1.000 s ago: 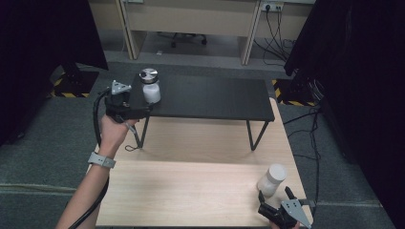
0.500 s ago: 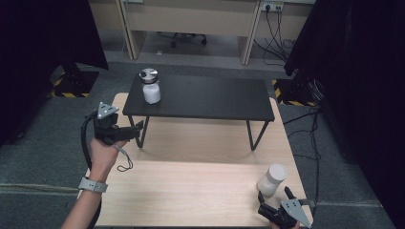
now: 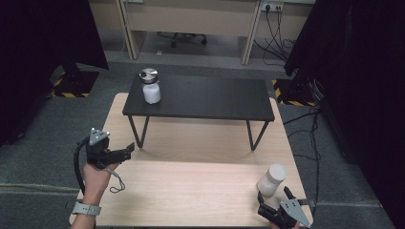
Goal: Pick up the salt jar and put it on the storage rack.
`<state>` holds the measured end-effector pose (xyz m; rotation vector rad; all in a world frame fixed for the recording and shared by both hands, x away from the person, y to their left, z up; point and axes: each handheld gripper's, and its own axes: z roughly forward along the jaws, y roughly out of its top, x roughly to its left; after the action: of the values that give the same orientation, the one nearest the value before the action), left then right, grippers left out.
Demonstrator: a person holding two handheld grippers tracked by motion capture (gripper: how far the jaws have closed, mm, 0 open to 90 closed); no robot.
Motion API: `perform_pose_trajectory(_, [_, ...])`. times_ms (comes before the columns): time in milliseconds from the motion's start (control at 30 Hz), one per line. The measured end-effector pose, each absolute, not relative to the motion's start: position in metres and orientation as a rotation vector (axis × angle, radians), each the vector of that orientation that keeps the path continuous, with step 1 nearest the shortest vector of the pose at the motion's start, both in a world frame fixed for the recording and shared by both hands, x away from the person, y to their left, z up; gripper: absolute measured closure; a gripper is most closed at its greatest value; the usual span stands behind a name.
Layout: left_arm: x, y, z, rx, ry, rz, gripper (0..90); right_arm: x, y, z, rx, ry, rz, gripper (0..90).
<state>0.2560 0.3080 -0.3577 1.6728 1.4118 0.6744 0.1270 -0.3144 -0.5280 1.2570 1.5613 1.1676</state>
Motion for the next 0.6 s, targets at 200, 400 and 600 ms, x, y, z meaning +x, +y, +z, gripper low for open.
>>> perform_pose_trajectory(200, [0.247,0.310,-0.379,1.678,1.436,0.664,0.0,0.127,-0.315,-0.528,1.254,1.560,1.169,0.3])
perform_pose_trajectory(400, [0.237,0.315,-0.398,1.653,1.437,0.678,0.0,0.127,-0.315,-0.529,1.254,1.556,1.171,0.3])
perform_pose_trajectory(600, [0.228,0.318,-0.418,1.635,1.449,0.692,0.0,0.126,-0.314,-0.529,1.254,1.552,1.173,0.3])
